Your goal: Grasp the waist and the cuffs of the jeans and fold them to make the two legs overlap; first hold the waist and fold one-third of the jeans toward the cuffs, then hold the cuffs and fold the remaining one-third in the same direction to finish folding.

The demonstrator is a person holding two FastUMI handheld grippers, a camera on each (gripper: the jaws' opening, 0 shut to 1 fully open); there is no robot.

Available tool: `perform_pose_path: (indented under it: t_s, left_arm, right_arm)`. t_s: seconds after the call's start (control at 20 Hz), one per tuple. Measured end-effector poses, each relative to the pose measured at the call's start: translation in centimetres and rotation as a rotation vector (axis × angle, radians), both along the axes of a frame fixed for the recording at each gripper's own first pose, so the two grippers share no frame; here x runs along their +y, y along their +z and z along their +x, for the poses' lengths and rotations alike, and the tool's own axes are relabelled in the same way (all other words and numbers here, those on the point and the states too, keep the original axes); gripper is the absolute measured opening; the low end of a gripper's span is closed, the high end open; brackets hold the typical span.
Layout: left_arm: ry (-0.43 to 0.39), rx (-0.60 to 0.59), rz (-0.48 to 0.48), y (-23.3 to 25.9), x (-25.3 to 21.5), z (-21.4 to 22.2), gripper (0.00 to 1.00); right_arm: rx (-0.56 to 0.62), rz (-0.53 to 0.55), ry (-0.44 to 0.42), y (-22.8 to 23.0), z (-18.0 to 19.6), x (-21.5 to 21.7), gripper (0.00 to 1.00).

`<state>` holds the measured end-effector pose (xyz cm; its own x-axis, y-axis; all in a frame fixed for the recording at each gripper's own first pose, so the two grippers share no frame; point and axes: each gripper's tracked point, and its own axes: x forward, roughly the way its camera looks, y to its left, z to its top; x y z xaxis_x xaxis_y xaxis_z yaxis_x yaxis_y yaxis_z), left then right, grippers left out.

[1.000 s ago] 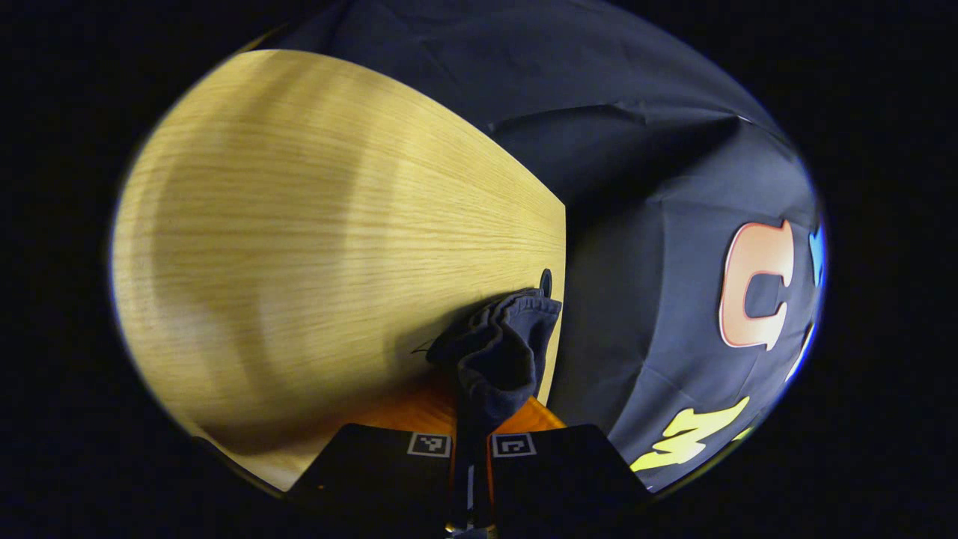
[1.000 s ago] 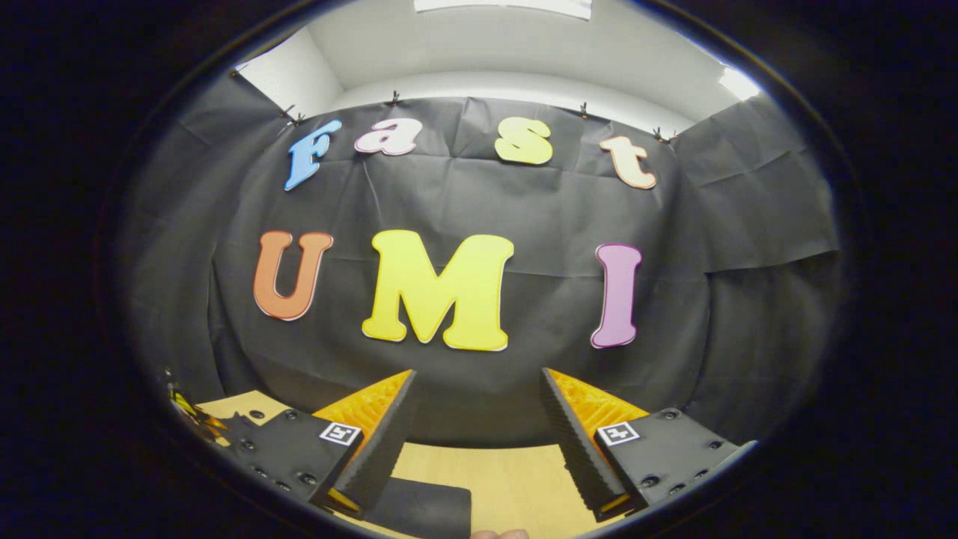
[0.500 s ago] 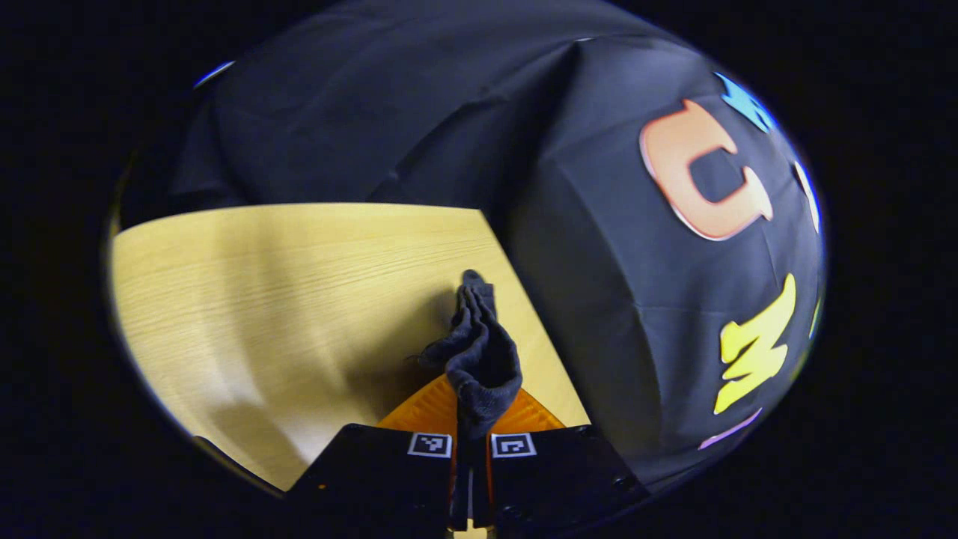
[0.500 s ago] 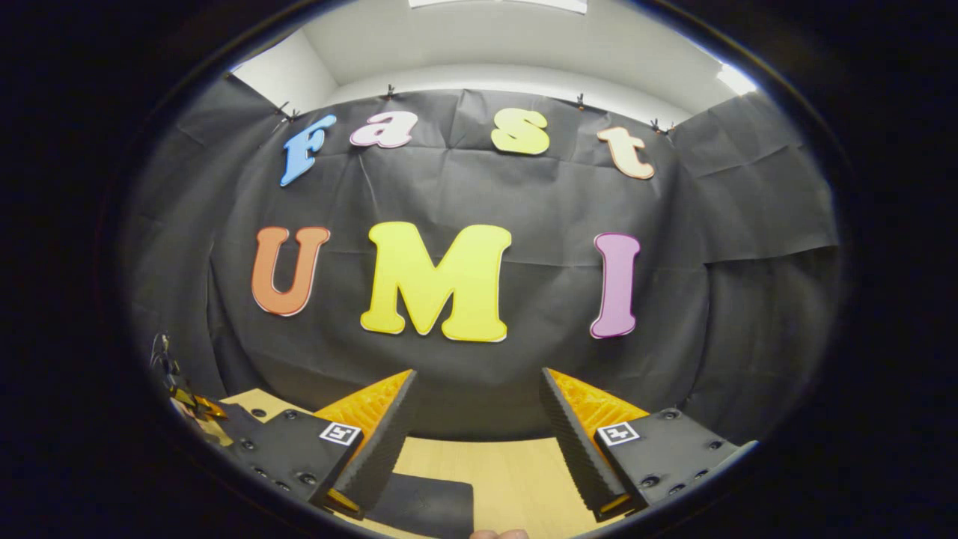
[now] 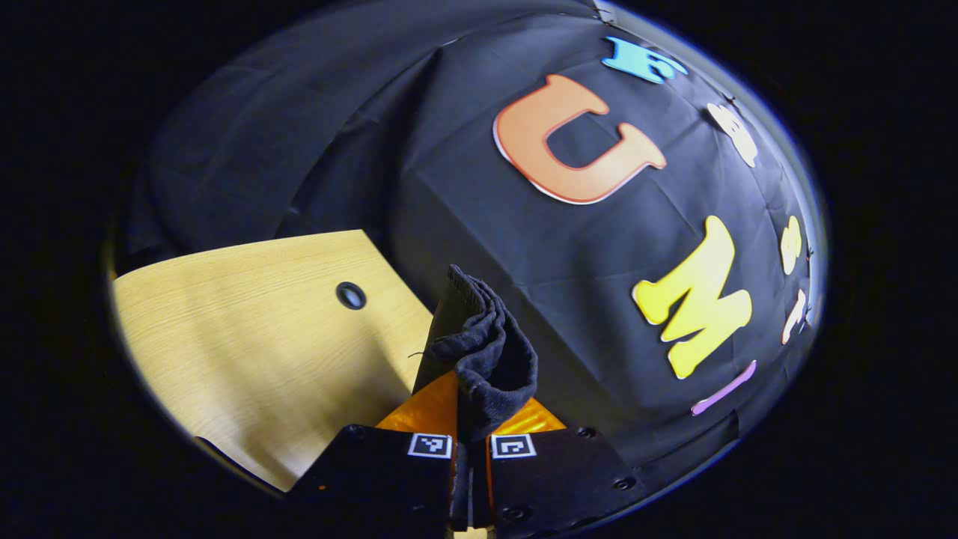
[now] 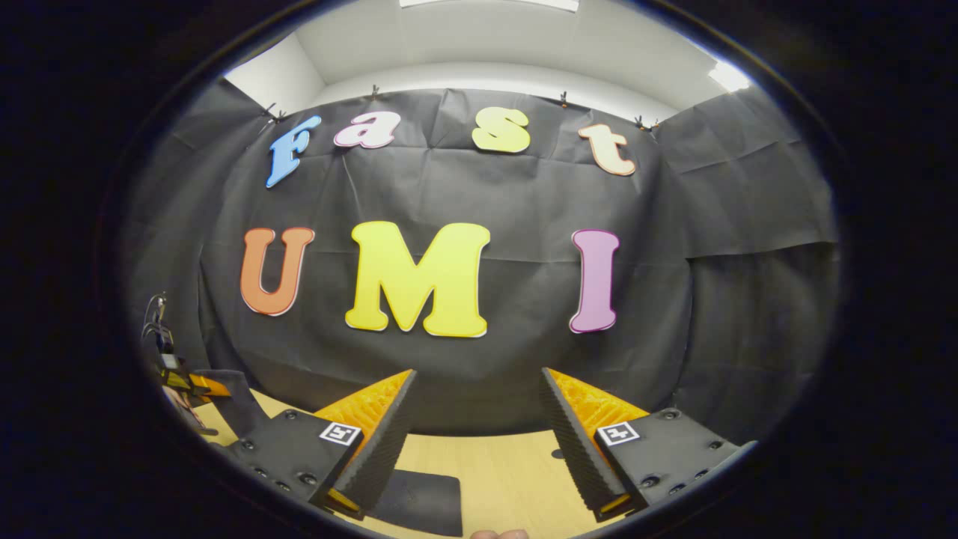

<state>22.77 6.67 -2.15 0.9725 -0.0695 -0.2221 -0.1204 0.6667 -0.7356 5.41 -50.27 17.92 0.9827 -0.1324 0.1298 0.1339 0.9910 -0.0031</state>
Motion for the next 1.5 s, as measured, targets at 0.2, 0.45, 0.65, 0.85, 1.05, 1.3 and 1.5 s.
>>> perform_pose_path:
  t_s: [0.2, 0.45, 0.65, 0.85, 1.05, 1.3, 1.5]
  left_arm:
    - [-0.072, -0.045, 0.094, 2.0, -4.6, 0.1, 0.05]
    - [-0.116, -0.089, 0.353, 3.1, -9.5, -0.2, 0.05]
    - [-0.177, -0.128, 0.490, 2.9, -14.7, -0.3, 0.05]
    - [-0.224, -0.155, 0.609, 1.7, -19.4, -1.5, 0.05]
    - [-0.276, -0.140, 0.661, -0.8, -24.4, -2.2, 0.05]
    - [-0.329, -0.053, 0.730, -6.3, -29.1, -2.7, 0.05]
    - [-0.423, 0.015, 0.896, -12.6, -32.2, -3.3, 0.05]
  right_arm:
    - [-0.001, 0.006, -0.038, 0.1, -1.2, -1.7, 0.98]
    - [-0.009, 0.000, -0.072, 0.2, -3.3, -3.3, 0.99]
    - [-0.011, 0.011, -0.083, 0.1, -4.6, -4.0, 0.99]
    - [0.008, 0.052, -0.085, -0.5, -5.4, -4.7, 0.99]
    - [0.016, 0.046, -0.099, -0.6, -5.9, -5.7, 0.99]
    - [0.041, 0.037, -0.113, -1.4, -6.5, -7.4, 0.99]
    - [0.064, 0.027, -0.128, -2.1, -6.9, -8.7, 0.99]
